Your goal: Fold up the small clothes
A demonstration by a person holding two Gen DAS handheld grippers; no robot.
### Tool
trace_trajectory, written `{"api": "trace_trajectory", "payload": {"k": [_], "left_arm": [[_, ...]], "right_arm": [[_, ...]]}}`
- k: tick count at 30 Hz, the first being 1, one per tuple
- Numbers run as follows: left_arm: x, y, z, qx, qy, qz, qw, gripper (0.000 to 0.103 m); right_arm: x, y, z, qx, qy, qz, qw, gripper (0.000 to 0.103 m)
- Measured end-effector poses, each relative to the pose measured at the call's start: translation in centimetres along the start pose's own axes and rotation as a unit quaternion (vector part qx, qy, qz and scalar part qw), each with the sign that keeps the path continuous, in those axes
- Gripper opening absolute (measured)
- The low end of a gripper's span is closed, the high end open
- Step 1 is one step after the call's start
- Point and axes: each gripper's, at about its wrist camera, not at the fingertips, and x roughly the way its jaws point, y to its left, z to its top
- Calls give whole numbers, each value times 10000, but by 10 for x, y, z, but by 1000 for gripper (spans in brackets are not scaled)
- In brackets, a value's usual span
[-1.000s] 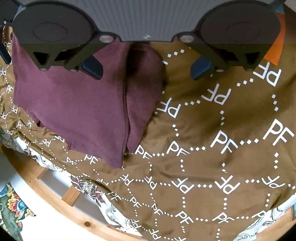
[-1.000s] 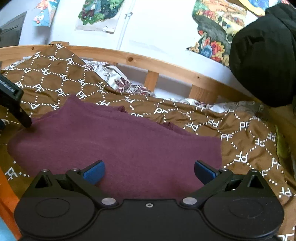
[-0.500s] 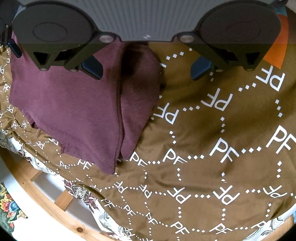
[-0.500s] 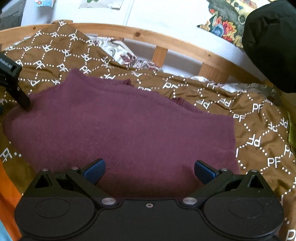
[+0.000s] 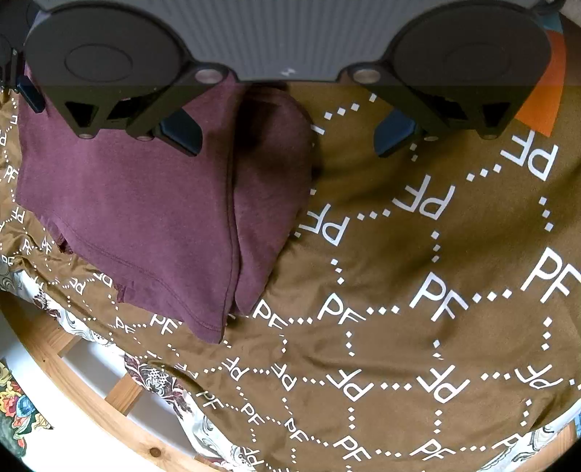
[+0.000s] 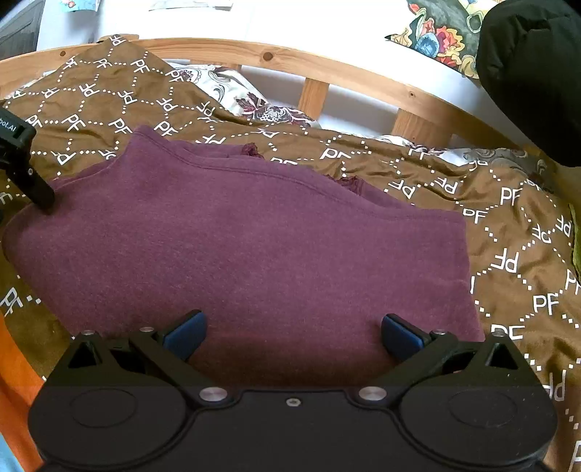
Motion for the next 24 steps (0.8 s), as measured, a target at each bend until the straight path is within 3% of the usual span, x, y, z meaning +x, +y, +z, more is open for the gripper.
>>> {"api": "trace_trajectory", "payload": {"k": [8,17,24], "left_arm": [[-8,-5,-1,106,-377,-450,9982,102],[23,-18,6,250,24,-128,9996,102],[24,-12,5,129,119,-131,9998,102]], "right_arm": [[1,0,0,14,2,8,10000,102],[1,-1,0,26,5,16,10000,102],[2,-2,0,38,13,29,10000,102]]}}
